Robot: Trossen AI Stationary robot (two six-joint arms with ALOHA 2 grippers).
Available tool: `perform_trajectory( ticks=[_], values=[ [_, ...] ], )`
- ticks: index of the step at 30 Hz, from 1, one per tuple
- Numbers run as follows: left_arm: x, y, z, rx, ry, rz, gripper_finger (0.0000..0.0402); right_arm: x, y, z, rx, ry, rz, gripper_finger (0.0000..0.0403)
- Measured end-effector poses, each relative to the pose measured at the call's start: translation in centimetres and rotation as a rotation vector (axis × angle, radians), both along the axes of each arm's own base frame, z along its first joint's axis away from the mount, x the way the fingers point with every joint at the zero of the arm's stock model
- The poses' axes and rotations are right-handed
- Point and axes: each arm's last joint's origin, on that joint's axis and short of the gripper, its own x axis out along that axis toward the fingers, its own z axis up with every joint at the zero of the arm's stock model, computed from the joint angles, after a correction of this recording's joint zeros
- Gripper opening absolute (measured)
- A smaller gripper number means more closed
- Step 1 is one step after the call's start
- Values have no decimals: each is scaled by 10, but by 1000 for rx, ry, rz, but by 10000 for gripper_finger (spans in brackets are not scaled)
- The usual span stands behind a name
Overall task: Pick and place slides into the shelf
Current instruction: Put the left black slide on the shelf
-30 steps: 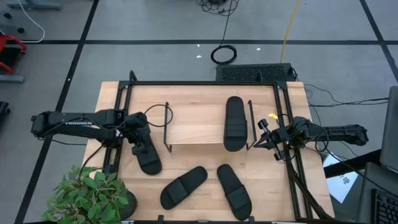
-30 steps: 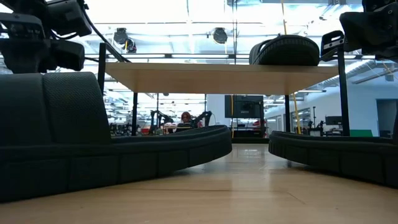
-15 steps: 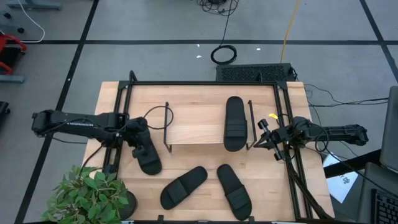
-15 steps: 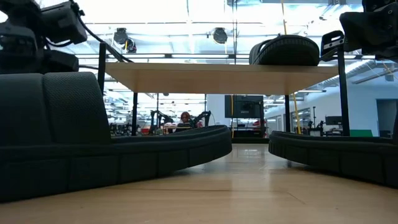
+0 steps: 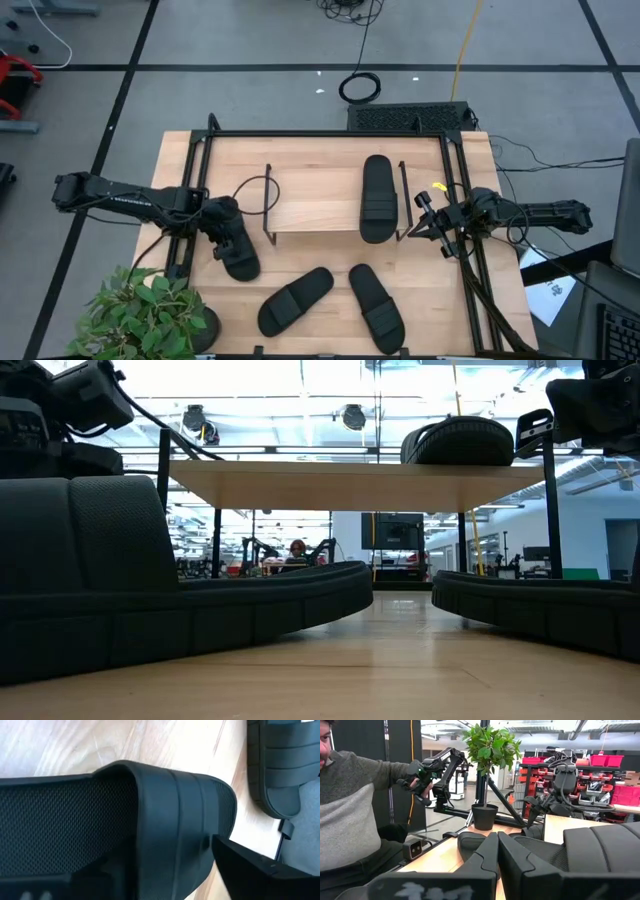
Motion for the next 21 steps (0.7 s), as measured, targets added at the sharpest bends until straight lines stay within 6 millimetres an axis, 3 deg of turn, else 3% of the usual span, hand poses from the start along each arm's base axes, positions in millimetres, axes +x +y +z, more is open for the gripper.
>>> perform_trajectory(
  ticks=[3, 9, 15, 21],
  values=[
    [2, 0, 1, -1, -19, 2, 177, 0, 0, 0, 0, 0, 0, 0],
    [6, -1, 4, -21, -62, 10, 21, 0, 0, 0, 0, 0, -1, 0],
    [6, -4, 13, -21, -57, -35, 9, 0, 0, 0, 0, 0, -2, 0],
    [5, -7, 59, 123, -31, -70, 5, 0, 0, 0, 0, -1, -2, 0]
  ],
)
